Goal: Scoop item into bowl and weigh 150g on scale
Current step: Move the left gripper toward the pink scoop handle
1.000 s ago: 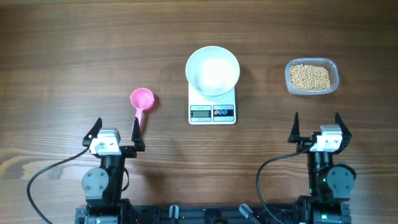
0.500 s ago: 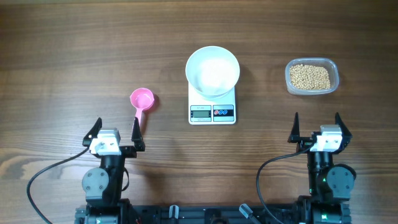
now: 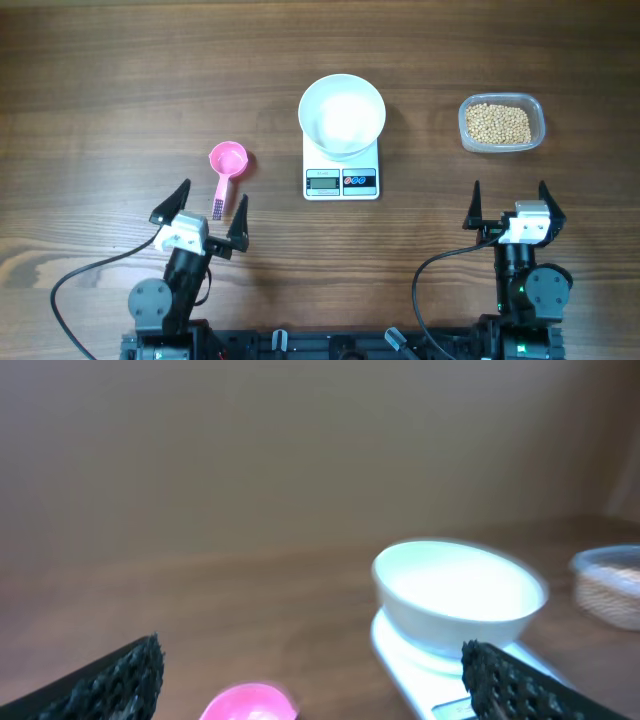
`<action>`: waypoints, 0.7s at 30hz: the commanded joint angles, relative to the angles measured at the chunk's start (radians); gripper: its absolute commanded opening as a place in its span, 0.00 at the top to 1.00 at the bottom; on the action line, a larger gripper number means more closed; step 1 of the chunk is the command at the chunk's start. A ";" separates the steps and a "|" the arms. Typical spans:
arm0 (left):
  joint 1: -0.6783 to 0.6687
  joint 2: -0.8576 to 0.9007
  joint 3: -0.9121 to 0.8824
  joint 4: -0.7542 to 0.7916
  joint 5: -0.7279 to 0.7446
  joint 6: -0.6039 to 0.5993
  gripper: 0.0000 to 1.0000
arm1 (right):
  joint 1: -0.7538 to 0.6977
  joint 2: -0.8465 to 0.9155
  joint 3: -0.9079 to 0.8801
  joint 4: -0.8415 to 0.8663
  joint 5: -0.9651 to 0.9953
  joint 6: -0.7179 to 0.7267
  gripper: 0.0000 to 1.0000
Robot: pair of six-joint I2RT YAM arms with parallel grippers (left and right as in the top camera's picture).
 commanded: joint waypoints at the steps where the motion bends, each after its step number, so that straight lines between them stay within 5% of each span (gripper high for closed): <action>1: -0.001 -0.001 -0.003 0.129 0.089 -0.100 0.00 | 0.004 0.001 -0.003 0.002 0.013 -0.003 0.00; 10: -0.001 -0.001 0.044 0.404 -0.047 -0.353 0.00 | 0.004 0.001 -0.003 0.002 0.013 -0.003 0.00; 18: -0.001 0.031 0.328 0.235 -0.314 -0.293 0.00 | 0.004 0.001 -0.003 0.002 0.013 -0.003 0.00; 21: -0.002 0.071 0.487 0.044 -0.352 -0.274 0.00 | 0.004 0.001 -0.003 0.002 0.013 -0.003 0.00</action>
